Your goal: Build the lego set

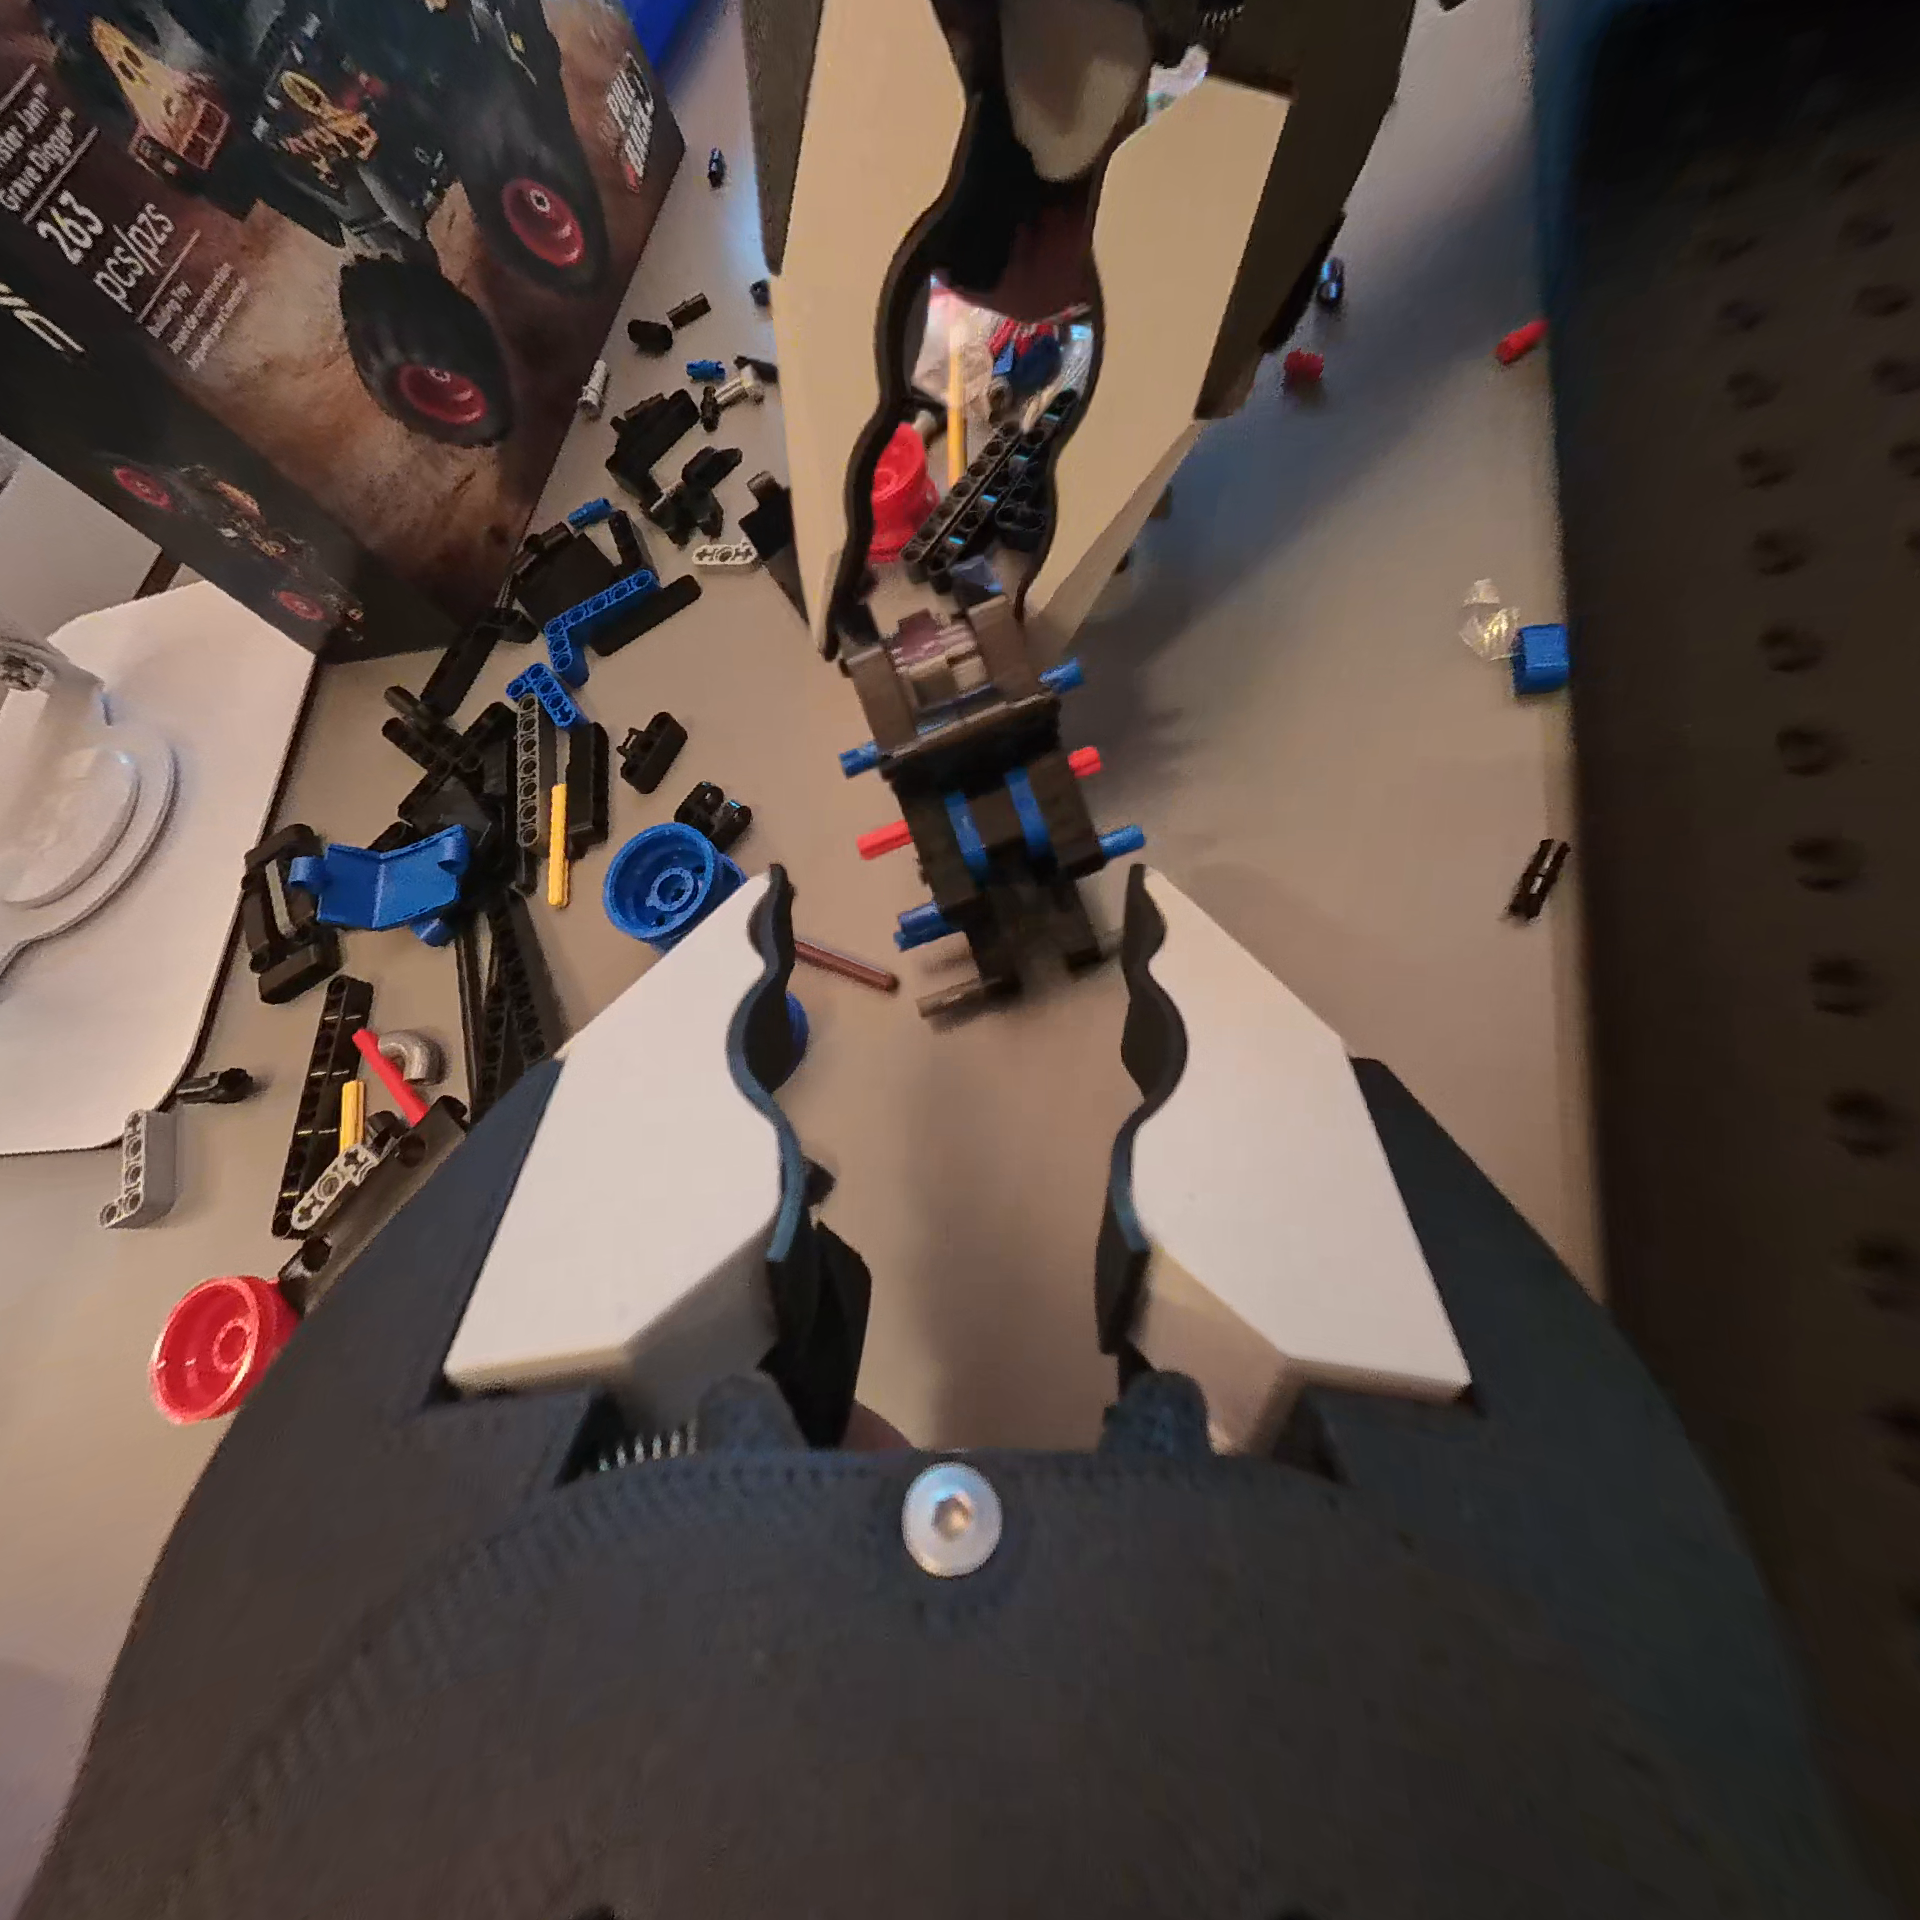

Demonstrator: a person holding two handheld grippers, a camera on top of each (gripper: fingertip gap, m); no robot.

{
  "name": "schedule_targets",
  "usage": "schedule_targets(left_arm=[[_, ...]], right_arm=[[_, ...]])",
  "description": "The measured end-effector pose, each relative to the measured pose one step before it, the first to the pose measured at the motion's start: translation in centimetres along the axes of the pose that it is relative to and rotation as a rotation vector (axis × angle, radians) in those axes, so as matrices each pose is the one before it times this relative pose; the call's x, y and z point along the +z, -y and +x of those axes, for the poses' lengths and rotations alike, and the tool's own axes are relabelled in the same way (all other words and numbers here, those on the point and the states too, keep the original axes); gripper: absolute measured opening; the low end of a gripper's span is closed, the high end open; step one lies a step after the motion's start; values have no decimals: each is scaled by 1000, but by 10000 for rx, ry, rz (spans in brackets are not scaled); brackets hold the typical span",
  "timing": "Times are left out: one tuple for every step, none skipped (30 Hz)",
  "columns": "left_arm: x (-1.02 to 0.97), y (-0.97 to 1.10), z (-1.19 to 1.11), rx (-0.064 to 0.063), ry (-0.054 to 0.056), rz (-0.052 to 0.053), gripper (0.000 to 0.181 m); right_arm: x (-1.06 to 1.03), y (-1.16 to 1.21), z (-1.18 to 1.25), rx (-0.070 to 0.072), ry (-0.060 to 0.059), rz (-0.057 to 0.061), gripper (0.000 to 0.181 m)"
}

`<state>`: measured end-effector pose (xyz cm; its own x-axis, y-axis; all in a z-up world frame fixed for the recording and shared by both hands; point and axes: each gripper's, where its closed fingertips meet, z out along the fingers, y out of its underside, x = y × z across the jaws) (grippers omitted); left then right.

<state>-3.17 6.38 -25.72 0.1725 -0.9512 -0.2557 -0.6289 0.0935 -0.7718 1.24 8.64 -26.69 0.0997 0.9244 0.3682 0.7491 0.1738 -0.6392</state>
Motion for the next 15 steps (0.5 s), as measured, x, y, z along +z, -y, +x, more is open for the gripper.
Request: schedule_targets(left_arm=[[-32, -113, -140, 46, 89, -66, 62], [4, -113, -26, 20, 14, -62, 62], [26, -70, -16, -1, 8, -11, 62], [79, -136, 59, 21, -22, -49, 61], [108, -237, 35, 47, -14, -122, 61], [111, -243, -10, 57, 21, -123, 61], [124, -168, -9, 25, 3, -90, 61], [126, -105, 45, 3, -39, -56, 60], [109, 18, 1, 11, -5, 7, 60], [88, 82, -34, -13, 13, 37, 58], [109, 75, 40, -24, -36, 24, 56], [114, 1, 114, 8, -67, 5, 52], [74, -34, 24, 65, 7, -5, 49], [32, -42, 75, 83, -16, -19, 45], [28, 42, 138, 44, -59, 15, 43]], right_arm=[[166, 236, -112, 32, 82, 89, 36], [187, 158, -101, -13, 29, 72, 36], [165, 46, -125, -67, 3, 20, 39], [112, 85, -200, -66, 35, 43, 47], [19, 176, -117, -18, 2, 122, 50], [-71, 148, -41, 13, -4, 129, 53], [-125, 8, 106, 44, -40, 96, 54], [-158, -70, 235, 95, -83, 84, 54], [-165, -120, 108, 90, -9, 77, 51], [-174, -83, -7, 8, -1, 95, 39], [-130, -48, 77, -47, -116, 80, 34], [-68, -84, 37, -24, -96, 18, 34], [-25, -46, 66, 10, -100, 13, 33], [5, -29, 61, -17, -96, -10, 33], [7, 6, 29, -31, -68, -26, 33]])
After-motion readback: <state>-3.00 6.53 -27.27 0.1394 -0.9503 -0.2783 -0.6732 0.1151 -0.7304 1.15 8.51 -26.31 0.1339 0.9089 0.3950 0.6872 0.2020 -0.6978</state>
